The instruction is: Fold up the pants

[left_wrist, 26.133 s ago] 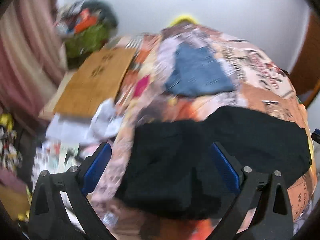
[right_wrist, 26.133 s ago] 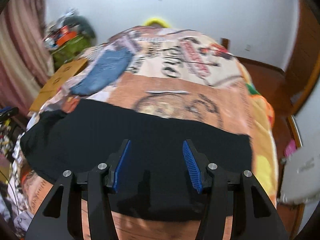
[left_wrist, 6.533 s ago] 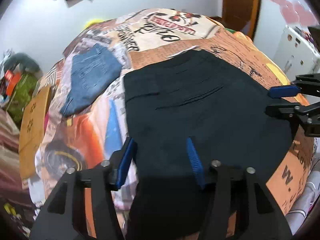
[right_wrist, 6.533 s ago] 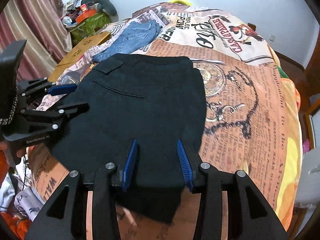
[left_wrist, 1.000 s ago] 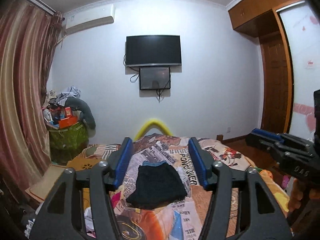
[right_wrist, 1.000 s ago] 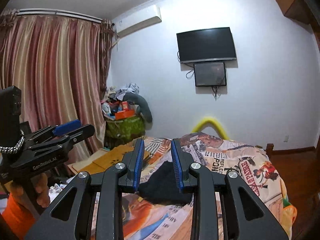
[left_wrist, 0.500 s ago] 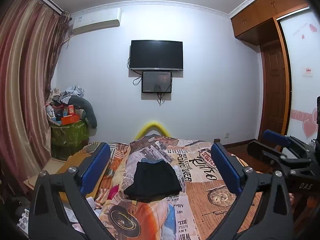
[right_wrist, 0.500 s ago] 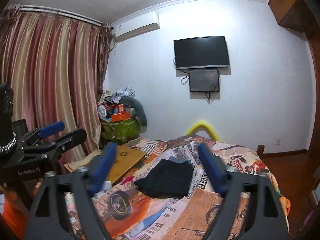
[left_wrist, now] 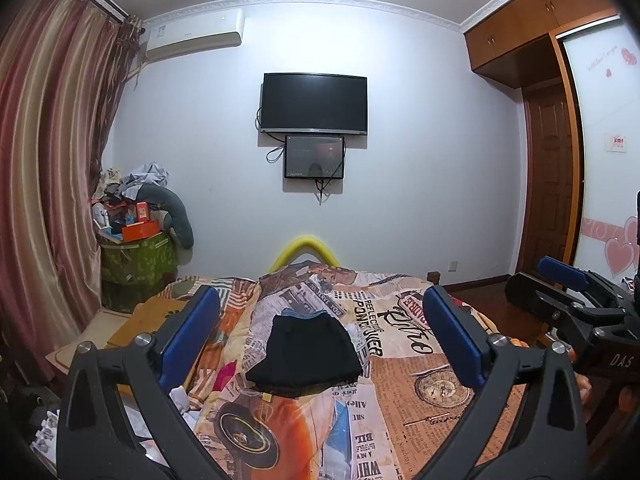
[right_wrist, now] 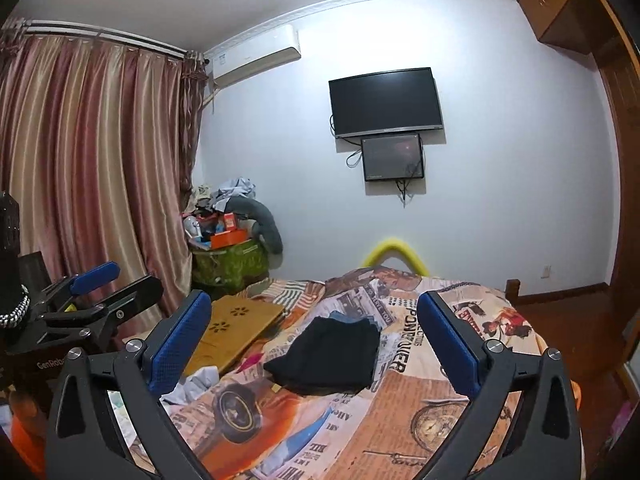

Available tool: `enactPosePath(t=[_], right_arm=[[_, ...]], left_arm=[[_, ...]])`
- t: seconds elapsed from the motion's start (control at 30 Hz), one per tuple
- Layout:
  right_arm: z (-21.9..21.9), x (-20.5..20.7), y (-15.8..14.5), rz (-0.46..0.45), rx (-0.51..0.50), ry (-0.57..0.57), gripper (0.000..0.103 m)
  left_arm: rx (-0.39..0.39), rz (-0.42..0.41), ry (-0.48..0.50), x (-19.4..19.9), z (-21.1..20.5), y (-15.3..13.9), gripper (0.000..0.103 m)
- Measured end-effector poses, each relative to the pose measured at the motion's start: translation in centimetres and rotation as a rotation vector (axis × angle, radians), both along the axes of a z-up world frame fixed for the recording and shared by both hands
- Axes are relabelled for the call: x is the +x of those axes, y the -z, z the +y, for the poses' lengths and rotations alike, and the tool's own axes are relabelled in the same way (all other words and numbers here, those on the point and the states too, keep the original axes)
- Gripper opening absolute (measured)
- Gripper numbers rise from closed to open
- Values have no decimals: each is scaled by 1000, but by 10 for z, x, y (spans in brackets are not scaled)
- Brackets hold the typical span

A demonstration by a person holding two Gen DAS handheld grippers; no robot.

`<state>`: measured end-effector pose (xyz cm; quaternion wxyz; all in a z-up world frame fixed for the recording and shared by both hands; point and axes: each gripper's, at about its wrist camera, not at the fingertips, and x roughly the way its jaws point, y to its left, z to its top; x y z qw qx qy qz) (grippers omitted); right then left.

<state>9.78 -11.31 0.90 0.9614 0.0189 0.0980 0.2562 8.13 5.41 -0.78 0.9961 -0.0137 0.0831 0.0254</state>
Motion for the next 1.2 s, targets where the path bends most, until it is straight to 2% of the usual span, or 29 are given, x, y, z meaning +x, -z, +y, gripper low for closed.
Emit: enactPosePath(t=[1.2], right_arm=[[-5, -7, 0, 16, 2, 8, 102]], left_arm=[[-3, 7, 37, 2, 0, 0, 103]])
